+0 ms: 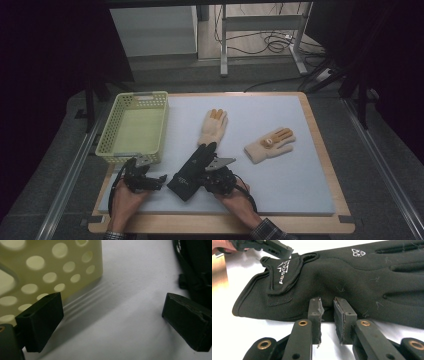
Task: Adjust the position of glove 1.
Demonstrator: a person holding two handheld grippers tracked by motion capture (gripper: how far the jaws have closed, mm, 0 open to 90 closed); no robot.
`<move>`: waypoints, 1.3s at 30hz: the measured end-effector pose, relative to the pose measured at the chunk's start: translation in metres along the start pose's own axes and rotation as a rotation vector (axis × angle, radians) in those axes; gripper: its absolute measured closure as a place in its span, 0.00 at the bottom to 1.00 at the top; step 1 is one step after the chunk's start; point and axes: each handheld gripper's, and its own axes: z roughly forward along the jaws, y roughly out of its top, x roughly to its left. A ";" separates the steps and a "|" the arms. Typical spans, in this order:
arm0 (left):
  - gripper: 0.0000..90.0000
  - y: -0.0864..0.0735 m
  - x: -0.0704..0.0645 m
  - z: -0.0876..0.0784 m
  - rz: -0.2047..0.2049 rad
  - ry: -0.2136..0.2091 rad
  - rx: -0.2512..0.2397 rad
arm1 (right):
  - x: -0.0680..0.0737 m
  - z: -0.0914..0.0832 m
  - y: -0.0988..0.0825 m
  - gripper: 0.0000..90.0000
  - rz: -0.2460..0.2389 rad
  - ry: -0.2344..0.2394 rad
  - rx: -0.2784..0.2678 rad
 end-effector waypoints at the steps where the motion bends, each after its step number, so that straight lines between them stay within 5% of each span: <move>1: 0.04 -0.001 0.001 0.001 -0.014 -0.013 -0.007 | 0.001 0.001 0.001 0.81 -0.003 -0.002 0.000; 3: 0.04 -0.005 0.006 0.001 -0.035 -0.047 -0.016 | 0.001 0.001 0.001 0.77 -0.008 0.004 0.002; 9: 0.04 -0.005 0.005 0.001 -0.034 -0.045 -0.014 | -0.002 -0.018 -0.001 0.68 -0.017 0.009 0.003; 26: 0.04 -0.005 0.005 0.002 -0.035 -0.047 -0.019 | -0.067 -0.084 -0.037 0.34 0.010 -0.214 0.011; 30: 0.03 -0.005 0.006 0.002 -0.034 -0.065 -0.016 | -0.086 -0.099 -0.053 0.29 0.058 -0.263 0.009; 35: 0.01 -0.005 0.004 0.001 -0.019 -0.068 -0.010 | -0.102 -0.111 -0.067 0.24 0.086 -0.303 0.017; 39: 0.00 -0.006 0.006 -0.005 -0.038 -0.110 0.000 | -0.110 -0.113 -0.075 0.21 0.100 -0.313 0.022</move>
